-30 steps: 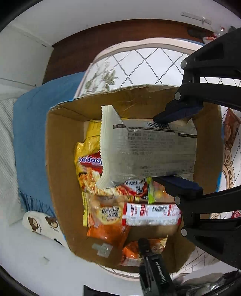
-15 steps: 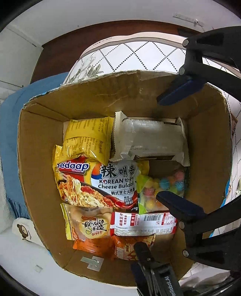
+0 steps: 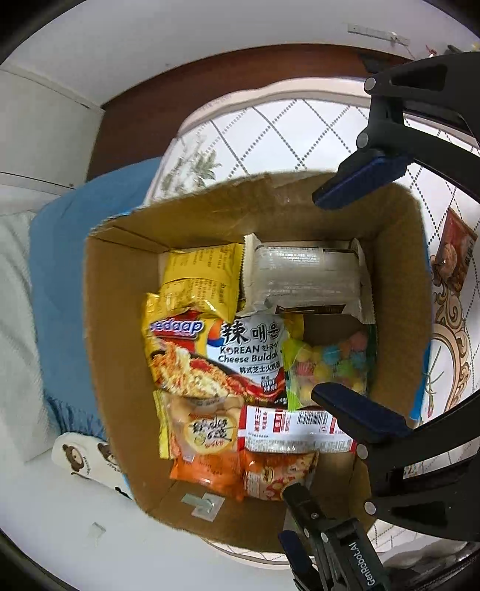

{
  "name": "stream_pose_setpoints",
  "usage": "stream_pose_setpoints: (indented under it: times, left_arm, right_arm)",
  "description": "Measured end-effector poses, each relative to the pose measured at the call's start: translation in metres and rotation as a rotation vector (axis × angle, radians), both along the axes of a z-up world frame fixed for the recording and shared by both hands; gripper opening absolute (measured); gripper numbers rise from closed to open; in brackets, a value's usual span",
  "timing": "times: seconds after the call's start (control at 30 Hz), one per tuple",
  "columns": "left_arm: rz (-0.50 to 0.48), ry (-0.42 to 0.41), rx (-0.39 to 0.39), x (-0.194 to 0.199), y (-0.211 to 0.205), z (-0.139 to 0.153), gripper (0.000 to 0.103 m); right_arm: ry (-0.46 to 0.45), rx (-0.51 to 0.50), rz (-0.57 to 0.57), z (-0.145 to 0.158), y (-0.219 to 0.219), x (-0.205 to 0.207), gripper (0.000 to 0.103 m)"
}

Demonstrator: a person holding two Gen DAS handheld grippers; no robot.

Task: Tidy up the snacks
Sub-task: 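Withdraw both tools from the box toward the remaining snacks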

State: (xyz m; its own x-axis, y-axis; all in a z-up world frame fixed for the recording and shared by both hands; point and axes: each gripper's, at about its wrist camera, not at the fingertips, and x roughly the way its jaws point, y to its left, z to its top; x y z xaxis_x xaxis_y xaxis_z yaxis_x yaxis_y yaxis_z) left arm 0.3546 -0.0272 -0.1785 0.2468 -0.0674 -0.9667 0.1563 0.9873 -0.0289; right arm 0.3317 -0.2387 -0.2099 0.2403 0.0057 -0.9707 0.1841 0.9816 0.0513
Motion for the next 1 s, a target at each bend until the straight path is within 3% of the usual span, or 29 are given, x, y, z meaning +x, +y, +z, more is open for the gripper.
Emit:
stream_pose_setpoints:
  times: [0.5,0.83,1.0]
  left_arm:
    - [-0.019,-0.239,-0.024,-0.057,0.012,0.07,0.089]
    - [-0.031,-0.309,-0.058,-0.099,0.017,0.106,0.089]
    - [-0.013,-0.286,-0.06,-0.12,0.027,0.099,0.089]
  right_arm:
    - [-0.2,-0.031,0.047,0.086,0.027,-0.058,0.097]
    - [-0.298,-0.007,0.051,0.129,0.034,-0.102,0.097]
    - [-0.267,0.046,0.057,0.121,0.033,-0.123,0.097]
